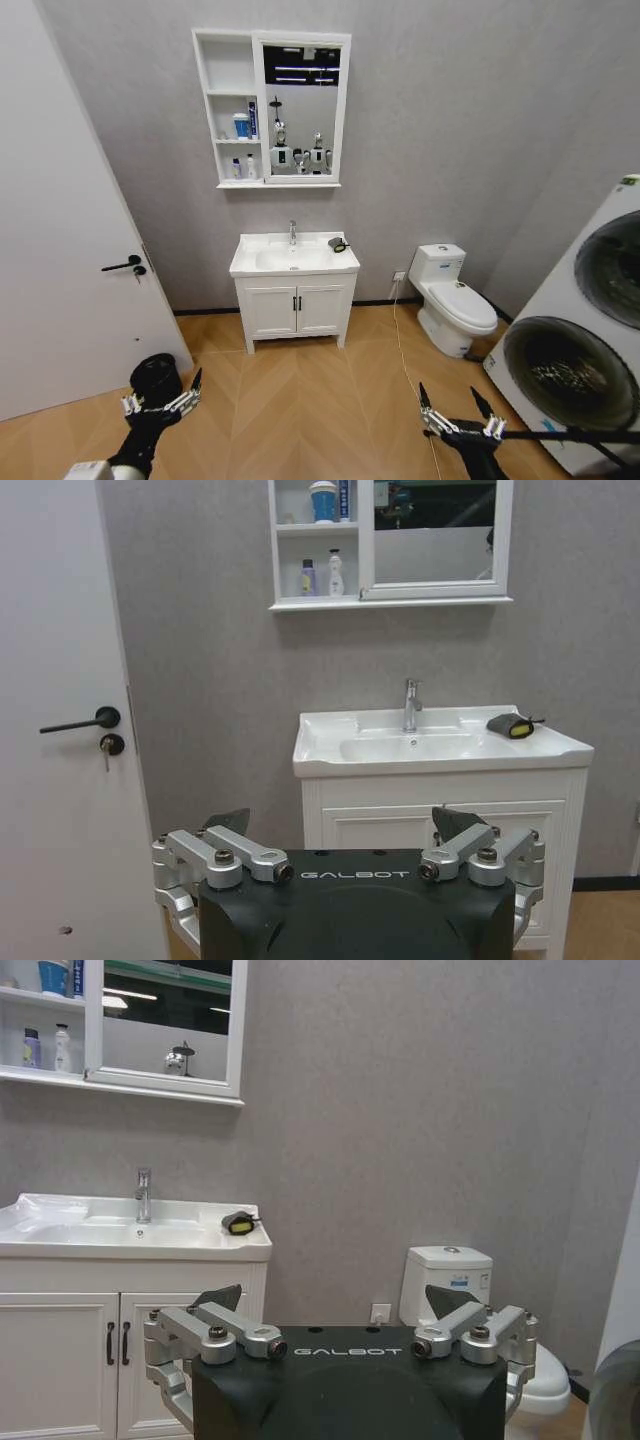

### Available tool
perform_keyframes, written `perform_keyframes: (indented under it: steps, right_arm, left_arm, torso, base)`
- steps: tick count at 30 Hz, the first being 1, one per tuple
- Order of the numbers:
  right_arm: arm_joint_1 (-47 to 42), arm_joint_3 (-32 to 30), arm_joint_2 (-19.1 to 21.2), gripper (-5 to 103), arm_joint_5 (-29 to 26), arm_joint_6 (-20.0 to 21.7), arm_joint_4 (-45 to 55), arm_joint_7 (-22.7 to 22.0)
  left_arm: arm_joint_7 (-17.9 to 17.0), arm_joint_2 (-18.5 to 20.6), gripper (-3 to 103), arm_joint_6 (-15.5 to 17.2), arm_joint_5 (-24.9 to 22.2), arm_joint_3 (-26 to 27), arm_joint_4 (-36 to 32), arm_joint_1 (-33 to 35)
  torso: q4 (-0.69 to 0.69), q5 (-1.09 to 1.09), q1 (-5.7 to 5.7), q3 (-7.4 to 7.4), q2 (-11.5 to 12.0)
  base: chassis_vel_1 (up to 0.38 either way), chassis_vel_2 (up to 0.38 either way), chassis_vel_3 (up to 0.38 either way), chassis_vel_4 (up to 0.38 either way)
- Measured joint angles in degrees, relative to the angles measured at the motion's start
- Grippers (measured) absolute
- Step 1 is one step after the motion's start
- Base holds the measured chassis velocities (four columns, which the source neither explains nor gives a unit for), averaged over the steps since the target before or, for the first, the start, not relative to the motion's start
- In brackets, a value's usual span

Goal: Move facial cleanser and shampoo from washbasin to cabinet, then wipe washbasin with towel.

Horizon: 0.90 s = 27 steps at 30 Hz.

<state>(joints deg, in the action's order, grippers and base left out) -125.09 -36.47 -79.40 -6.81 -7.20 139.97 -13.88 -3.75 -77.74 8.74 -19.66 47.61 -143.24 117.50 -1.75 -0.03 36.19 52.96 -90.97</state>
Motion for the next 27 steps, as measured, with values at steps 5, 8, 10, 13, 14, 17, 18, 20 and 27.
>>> perform_keyframes:
  steps: [5, 8, 10, 13, 14, 17, 18, 20, 27]
  right_arm:
    - [0.02, -0.01, 0.0, 100, 0.0, 0.0, 0.0, 0.0]
    - [0.03, 0.0, 0.0, 100, 0.0, 0.0, 0.0, 0.0]
    - [0.03, 0.0, 0.0, 100, 0.0, 0.0, 0.0, 0.0]
    - [0.03, 0.0, 0.0, 100, 0.0, 0.0, 0.0, 0.0]
    - [0.03, 0.0, 0.0, 100, 0.0, 0.0, 0.0, 0.0]
    - [0.02, 0.0, 0.0, 100, 0.0, 0.0, 0.0, 0.0]
    - [0.02, 0.0, 0.0, 100, 0.0, 0.0, 0.0, 0.0]
    - [0.02, 0.0, 0.0, 100, 0.0, 0.0, 0.0, 0.0]
    - [0.02, 0.0, 0.0, 100, 0.0, 0.0, 0.0, 0.0]
  left_arm:
    - [0.01, 0.0, 100, 0.0, 0.0, -0.01, 0.0, -0.02]
    - [0.01, 0.0, 100, 0.0, 0.0, -0.01, 0.0, -0.02]
    - [0.01, 0.0, 100, 0.0, 0.0, -0.01, 0.0, -0.02]
    - [0.01, 0.0, 100, 0.0, 0.0, -0.01, 0.0, -0.02]
    - [0.01, 0.0, 100, 0.0, 0.0, -0.01, 0.0, -0.02]
    - [0.02, 0.0, 100, 0.0, 0.0, -0.01, 0.0, -0.01]
    - [0.01, 0.0, 100, 0.0, 0.0, -0.01, 0.0, -0.01]
    - [0.01, 0.0, 100, 0.0, 0.0, -0.01, 0.0, -0.01]
    - [0.01, 0.0, 100, 0.0, 0.0, -0.01, 0.0, -0.01]
  torso:
    - [0.01, 0.01, 0.08, 0.03, 0.04]
    - [0.02, -0.02, 0.14, 0.05, 0.07]
    - [0.02, 0.0, 0.14, 0.05, 0.07]
    - [0.01, -0.01, 0.11, 0.04, 0.06]
    - [0.0, -0.01, 0.08, 0.03, 0.05]
    - [0.01, -0.01, 0.05, 0.02, 0.02]
    - [0.01, -0.01, 0.05, 0.02, 0.02]
    - [0.01, -0.01, 0.05, 0.02, 0.02]
    - [0.01, -0.01, 0.06, 0.02, 0.03]
  base:
    - [-0.048, -0.011, -0.019, 0.009]
    - [-0.063, 0.051, 0.096, -0.046]
    - [-0.041, 0.064, 0.083, -0.044]
    - [0.0, 0.0, 0.0, 0.0]
    - [0.0, 0.0, 0.0, 0.0]
    - [0.0, 0.0, 0.0, 0.0]
    - [0.0, 0.0, 0.0, 0.0]
    - [0.0, 0.0, 0.0, 0.0]
    - [0.0, 0.0, 0.0, 0.0]
